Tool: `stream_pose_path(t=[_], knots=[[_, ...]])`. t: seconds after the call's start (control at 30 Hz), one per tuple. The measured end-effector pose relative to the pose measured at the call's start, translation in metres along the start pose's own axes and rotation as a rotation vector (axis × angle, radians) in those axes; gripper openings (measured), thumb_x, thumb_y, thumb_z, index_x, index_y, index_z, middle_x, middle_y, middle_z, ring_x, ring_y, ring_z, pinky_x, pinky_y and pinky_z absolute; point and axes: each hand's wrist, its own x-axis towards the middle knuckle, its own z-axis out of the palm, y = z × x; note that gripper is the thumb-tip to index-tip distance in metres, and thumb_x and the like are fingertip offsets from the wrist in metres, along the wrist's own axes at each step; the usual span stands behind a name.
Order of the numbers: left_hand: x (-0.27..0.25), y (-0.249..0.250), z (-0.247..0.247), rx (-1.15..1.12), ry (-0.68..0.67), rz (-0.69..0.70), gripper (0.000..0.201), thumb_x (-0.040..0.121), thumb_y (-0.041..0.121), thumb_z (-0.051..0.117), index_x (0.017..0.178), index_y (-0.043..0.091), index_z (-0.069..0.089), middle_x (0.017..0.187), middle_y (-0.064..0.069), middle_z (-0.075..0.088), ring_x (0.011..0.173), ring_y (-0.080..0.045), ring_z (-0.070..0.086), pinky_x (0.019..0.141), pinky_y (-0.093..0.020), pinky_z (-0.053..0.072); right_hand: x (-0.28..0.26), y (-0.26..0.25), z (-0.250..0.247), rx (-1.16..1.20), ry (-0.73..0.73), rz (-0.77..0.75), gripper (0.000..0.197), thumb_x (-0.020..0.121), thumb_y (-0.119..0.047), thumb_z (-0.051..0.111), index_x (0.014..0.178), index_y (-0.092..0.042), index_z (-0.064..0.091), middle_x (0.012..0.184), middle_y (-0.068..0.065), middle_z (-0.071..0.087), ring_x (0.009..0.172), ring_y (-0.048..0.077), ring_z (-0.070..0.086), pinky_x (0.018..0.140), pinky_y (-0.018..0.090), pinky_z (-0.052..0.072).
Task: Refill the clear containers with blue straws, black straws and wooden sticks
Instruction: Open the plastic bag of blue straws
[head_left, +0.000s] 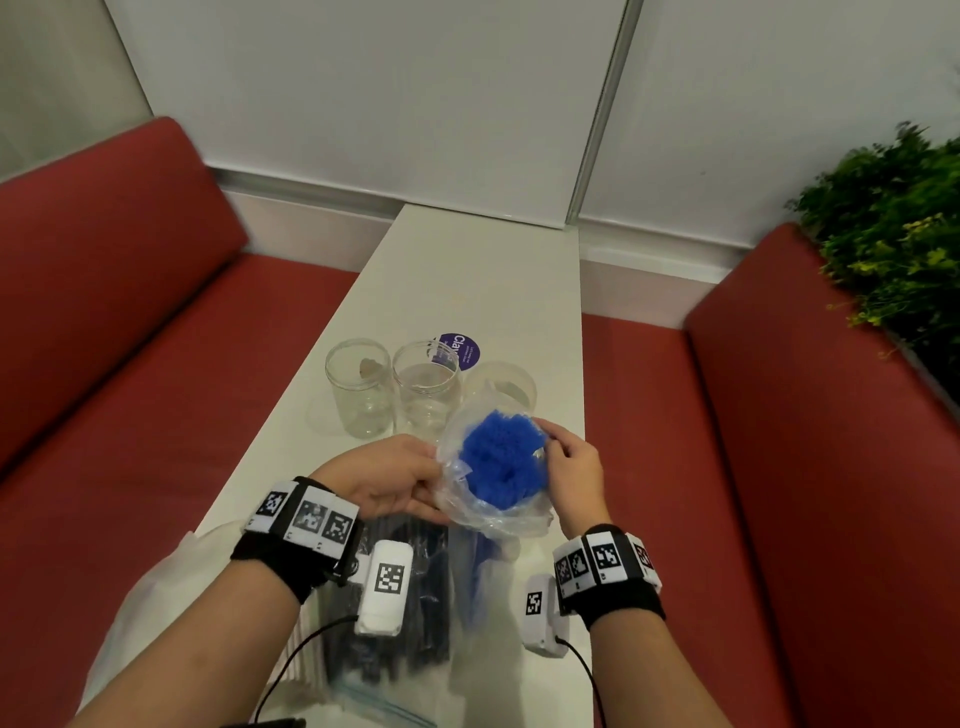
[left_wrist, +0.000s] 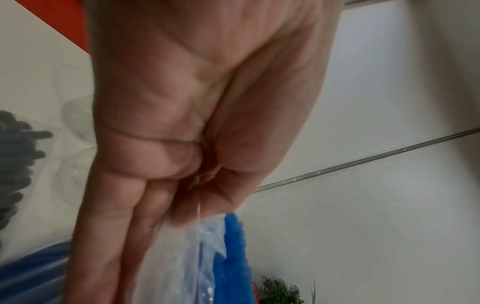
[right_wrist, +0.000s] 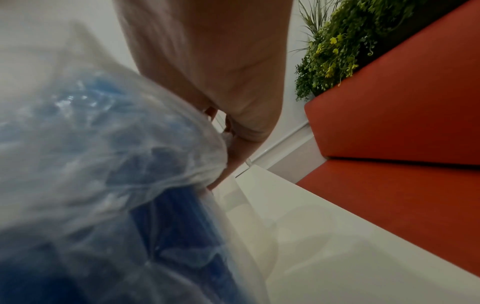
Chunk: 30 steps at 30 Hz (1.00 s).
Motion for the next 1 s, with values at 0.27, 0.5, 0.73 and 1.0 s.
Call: stream_pose_path(t=[0.27, 0.5, 0.73, 1.0], knots=[[0.014, -0.015, 0.003, -0.110, 0.232, 0.109, 0.018, 0.088, 0.006, 0.052, 0.104, 0.001, 0.060, 0.097, -0.019, 0.073, 0.080, -0.029, 0.073, 0.066, -0.036, 0.058, -0.002, 0.002, 0.000, -0.025, -0.027, -0.006, 0.029, 0.103, -0.013, 0.047, 0.105, -0.028, 0.072, 0.109, -0.008, 0.072, 0.103, 0.011, 0.067, 0.080, 0.027, 0.058], [0.018, -0.012, 0.002, -0.058, 0.371, 0.255, 0.041, 0.095, 0.031, 0.062, 0.106, -0.007, 0.067, 0.105, -0.028, 0.069, 0.097, -0.039, 0.069, 0.088, -0.050, 0.057, -0.002, -0.005, 0.001, 0.039, -0.020, -0.051, 0.011, 0.100, -0.021, 0.059, 0.094, -0.018, 0.068, 0.107, -0.004, 0.065, 0.091, 0.009, 0.063, 0.057, 0.013, 0.052], [0.024, -0.020, 0.002, -0.385, 0.331, 0.221, 0.026, 0.102, 0.010, 0.046, 0.116, -0.008, 0.060, 0.105, -0.023, 0.069, 0.089, -0.029, 0.069, 0.080, -0.039, 0.059, -0.006, -0.005, 0.004, 0.011, -0.008, -0.077, 0.013, 0.105, -0.024, 0.054, 0.102, -0.018, 0.065, 0.097, 0.007, 0.065, 0.077, 0.012, 0.059, 0.056, 0.019, 0.053], [0.036, -0.039, 0.012, -0.067, 0.445, 0.191, 0.035, 0.103, 0.023, 0.042, 0.137, 0.031, 0.040, 0.113, -0.010, 0.064, 0.097, -0.028, 0.068, 0.078, -0.045, 0.059, -0.020, 0.021, 0.019, -0.139, -0.086, -0.017, 0.025, 0.107, -0.013, 0.045, 0.113, -0.024, 0.067, 0.100, 0.001, 0.070, 0.094, 0.022, 0.067, 0.082, 0.036, 0.058]])
